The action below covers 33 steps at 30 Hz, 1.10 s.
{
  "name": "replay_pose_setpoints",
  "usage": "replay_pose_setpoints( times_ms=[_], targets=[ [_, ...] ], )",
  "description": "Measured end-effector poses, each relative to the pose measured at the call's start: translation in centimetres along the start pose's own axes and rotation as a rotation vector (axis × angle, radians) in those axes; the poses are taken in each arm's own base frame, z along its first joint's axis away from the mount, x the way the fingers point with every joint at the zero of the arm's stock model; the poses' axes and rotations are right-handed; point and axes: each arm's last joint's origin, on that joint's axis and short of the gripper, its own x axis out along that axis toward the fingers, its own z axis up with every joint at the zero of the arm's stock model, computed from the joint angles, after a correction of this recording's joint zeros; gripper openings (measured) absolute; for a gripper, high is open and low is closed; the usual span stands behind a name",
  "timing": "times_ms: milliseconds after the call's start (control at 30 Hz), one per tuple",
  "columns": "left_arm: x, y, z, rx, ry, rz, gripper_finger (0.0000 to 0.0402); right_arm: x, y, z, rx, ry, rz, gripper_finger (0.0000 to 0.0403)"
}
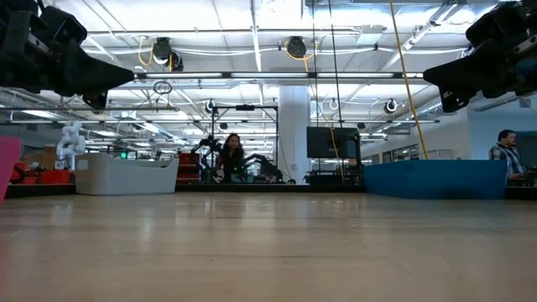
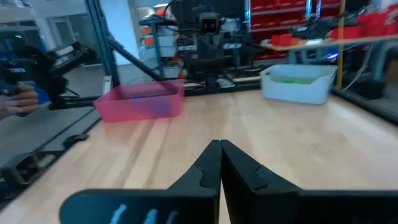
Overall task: Sort & place blocks by color
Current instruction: Return to Home Position
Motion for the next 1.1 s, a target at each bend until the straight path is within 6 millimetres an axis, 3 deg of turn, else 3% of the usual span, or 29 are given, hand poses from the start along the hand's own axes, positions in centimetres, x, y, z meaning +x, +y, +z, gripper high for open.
replay_pose_setpoints(
  times_ms=[367, 800, 1100],
  targets=[
    [0.0, 0.5, 0.0, 0.066, 0.002, 0.074, 0.0005, 0.0, -0.4, 0.7, -0.108, -0.081, -0.095, 0.0],
    [0.1, 1.1, -0.2, 0.043, 0.029, 0.087, 0.0005, 0.1, -0.9, 0.0, -0.043, 0.007, -0.008, 0.0],
    [0.1, 1.2, -0.4, 0.036, 0.046, 0.088, 0.0005, 0.1, -1.0, -0.1, -0.046, 0.02, -0.05, 0.0]
  ],
)
